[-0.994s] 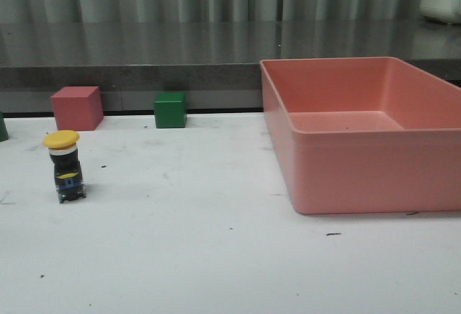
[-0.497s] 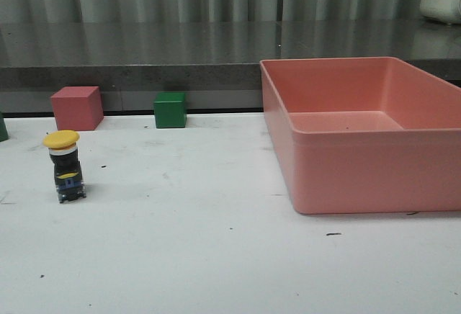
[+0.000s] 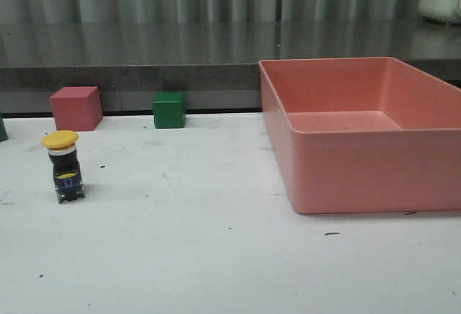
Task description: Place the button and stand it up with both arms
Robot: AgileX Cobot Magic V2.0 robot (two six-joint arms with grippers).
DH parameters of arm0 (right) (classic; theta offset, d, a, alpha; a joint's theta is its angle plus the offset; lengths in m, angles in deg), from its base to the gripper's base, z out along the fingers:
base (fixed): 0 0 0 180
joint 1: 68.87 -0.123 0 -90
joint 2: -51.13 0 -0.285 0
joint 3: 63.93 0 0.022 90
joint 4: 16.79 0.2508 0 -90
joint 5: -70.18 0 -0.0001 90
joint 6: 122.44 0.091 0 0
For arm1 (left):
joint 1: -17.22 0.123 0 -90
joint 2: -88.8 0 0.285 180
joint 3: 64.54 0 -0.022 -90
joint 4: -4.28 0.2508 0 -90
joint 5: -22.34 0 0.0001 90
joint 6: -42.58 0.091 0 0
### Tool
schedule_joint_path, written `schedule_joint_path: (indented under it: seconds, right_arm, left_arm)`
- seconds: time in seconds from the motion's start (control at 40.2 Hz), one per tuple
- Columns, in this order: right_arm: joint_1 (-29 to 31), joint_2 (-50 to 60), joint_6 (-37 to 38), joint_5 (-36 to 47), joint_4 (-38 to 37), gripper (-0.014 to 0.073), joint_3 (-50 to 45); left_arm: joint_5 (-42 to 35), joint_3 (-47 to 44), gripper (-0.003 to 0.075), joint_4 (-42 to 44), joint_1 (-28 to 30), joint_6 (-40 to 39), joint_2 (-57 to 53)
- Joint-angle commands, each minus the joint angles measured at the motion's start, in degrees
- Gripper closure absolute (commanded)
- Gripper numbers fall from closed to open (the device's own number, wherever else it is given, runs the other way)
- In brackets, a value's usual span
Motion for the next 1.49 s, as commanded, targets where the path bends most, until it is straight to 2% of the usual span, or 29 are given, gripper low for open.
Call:
schedule_joint_path:
  seconds: [0.0,0.149,0.273,0.373,1.466]
  right_arm:
    - [3.68,0.02,-0.83,7.03,0.64,0.0655,-2.42]
    - [7.79,3.2,-0.83,7.2,0.81,0.0655,-6.69]
    - [9.41,6.93,-0.83,4.9,0.95,0.0655,-6.7]
    - [9.43,10.0,-0.83,5.01,0.95,0.0655,-6.7]
    - [8.3,9.49,-0.83,5.28,0.95,0.0655,-6.7]
  left_arm:
    - [-4.5,-0.84,0.074,-0.43,0.14,-0.39,-1.36]
    - [-4.5,-0.84,0.074,-0.43,0.14,-0.39,-1.36]
    - [-4.5,-0.84,0.074,-0.43,0.14,-0.39,-1.36]
    - [-4.5,-0.84,0.074,-0.43,0.14,-0.39,-1.36]
    - [-4.5,-0.84,0.074,-0.43,0.14,-0.39,-1.26]
